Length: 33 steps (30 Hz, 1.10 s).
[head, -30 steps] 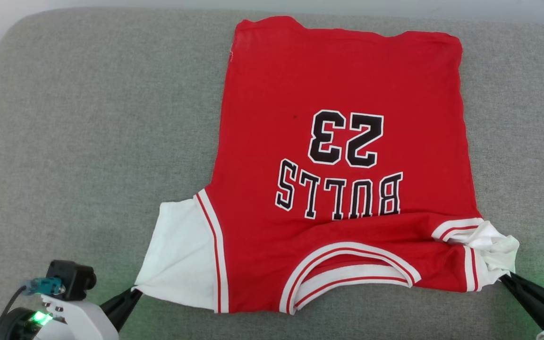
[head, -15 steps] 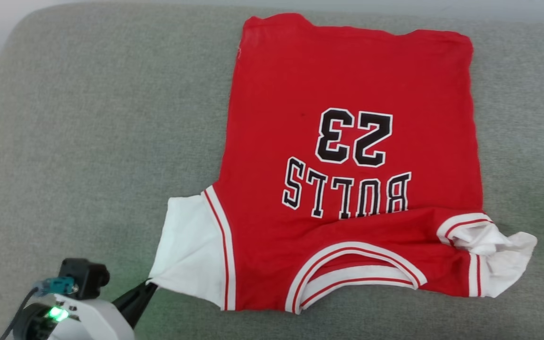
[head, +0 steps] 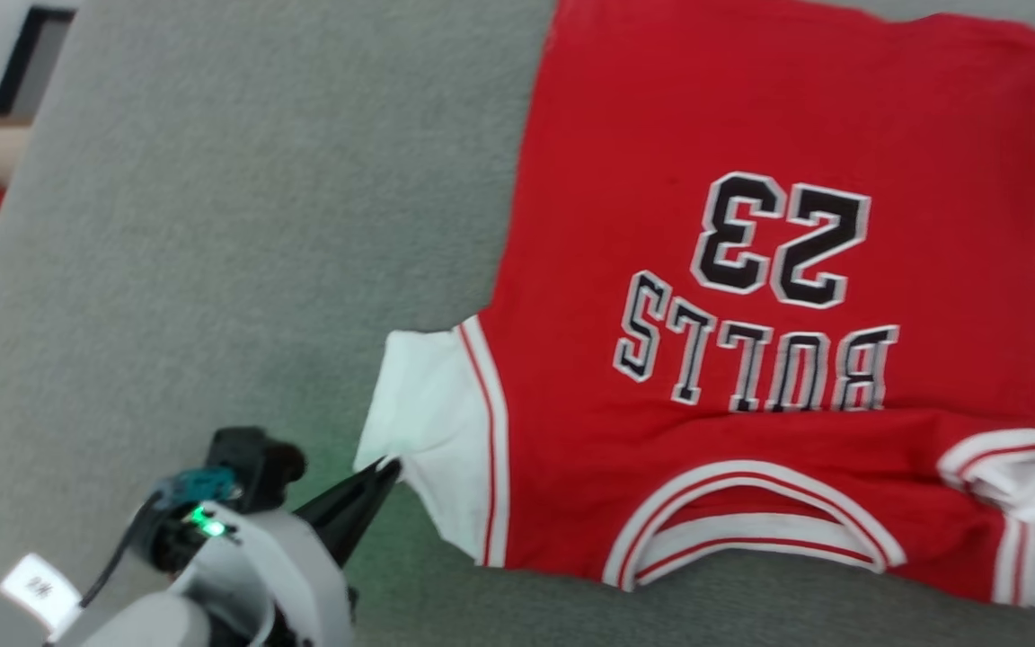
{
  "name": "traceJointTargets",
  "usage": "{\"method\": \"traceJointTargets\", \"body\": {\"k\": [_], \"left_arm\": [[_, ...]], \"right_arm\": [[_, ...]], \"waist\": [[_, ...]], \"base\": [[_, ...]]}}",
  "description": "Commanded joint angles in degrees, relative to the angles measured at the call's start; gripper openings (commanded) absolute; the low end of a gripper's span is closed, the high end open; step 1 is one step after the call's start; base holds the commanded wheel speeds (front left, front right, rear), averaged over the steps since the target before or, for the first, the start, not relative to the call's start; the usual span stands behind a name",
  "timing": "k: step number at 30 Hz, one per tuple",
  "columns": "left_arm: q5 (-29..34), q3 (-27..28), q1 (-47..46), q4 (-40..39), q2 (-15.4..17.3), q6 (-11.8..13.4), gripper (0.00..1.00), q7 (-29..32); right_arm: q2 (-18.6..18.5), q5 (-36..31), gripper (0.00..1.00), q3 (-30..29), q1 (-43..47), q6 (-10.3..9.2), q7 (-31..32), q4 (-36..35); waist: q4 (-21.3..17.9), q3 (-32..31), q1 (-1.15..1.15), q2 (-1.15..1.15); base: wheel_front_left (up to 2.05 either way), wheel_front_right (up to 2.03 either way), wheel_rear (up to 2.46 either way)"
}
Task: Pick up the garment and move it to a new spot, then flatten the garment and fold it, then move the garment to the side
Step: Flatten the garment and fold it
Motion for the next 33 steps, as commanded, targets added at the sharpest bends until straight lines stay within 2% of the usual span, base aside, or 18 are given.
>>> {"method": "traceJointTargets", "body": {"k": [1, 10, 15, 20, 21, 22, 23, 25, 29, 33], "left_arm": [[0.51, -0.36, -1.18, 0.29, -0.81, -0.62, 0.0, -0.16], [1.83, -2.8, -5.51, 3.73, -5.79, -3.67, 0.0, -1.36], [1.76, -3.54, -6.59, 5.56, -7.39, -4.83, 0.0, -1.9], [1.37, -3.88, -7.09, 7.07, -8.2, -5.53, 0.0, -2.31], [1.25, -3.89, -7.12, 7.36, -8.31, -5.65, 0.0, -2.51], [1.22, -3.91, -7.23, 7.62, -8.37, -5.76, 0.0, -2.64], [1.15, -3.9, -7.35, 7.86, -8.41, -5.94, 0.0, -2.66], [1.17, -3.78, -7.55, 8.37, -8.37, -6.08, 0.0, -2.83], [0.94, -3.46, -7.56, 9.22, -8.05, -6.1, 0.0, -3.3], [0.7, -2.72, -7.11, 9.42, -7.04, -5.59, 0.0, -3.66]], "right_arm": [[0.18, -0.96, 1.0, 0.03, -2.52, -0.1, 1.04, 2.53], [2.71, -8.12, 1.0, -1.45, -19.16, -0.1, 11.91, 24.47], [3.23, -13.0, 1.0, -4.36, -25.0, -0.1, 16.69, 34.33], [5.75, -15.62, 1.0, -7.74, -27.39, -0.09, 21.46, 43.09], [5.95, -16.31, 0.88, -7.91, -27.53, -0.09, 22.65, 44.76], [6.53, -16.7, 0.15, -7.96, -27.62, -0.08, 23.58, 45.68], [7.1, -17.13, 0.0, -7.8, -27.68, -0.04, 24.91, 46.61], [6.46, -18.78, 0.0, -7.55, -27.89, -0.04, 25.54, 48.01], [5.79, -21.39, 0.0, -9.66, -29.93, -0.11, 22.45, 49.51], [7.74, -22.03, 0.0, -9.59, -30.48, -0.11, 22.76, 49.58]], "waist": [[3.97, 3.56, 0.0, 0.0], [9.27, 7.12, 0.0, 0.0], [10.93, 8.2, 0.0, 0.0], [11.73, 8.56, 0.0, 0.0], [11.8, 8.57, 0.0, 0.0], [11.87, 8.59, 0.0, 0.0], [11.88, 8.56, 0.0, 0.0], [11.67, 8.53, 0.0, 0.0], [10.64, 7.82, 0.0, 0.0], [8.73, 5.93, 0.0, 0.0]], "base": [[0.0, 0.0, 0.0], [0.0, 0.0, 0.0], [0.0, 0.0, 0.0], [0.0, 0.0, 0.0], [0.0, 0.0, 0.0], [0.0, 0.0, 0.0], [0.0, 0.0, 0.0], [0.0, 0.0, 0.0], [0.0, 0.0, 0.0], [0.0, 0.0, 0.0]]}}
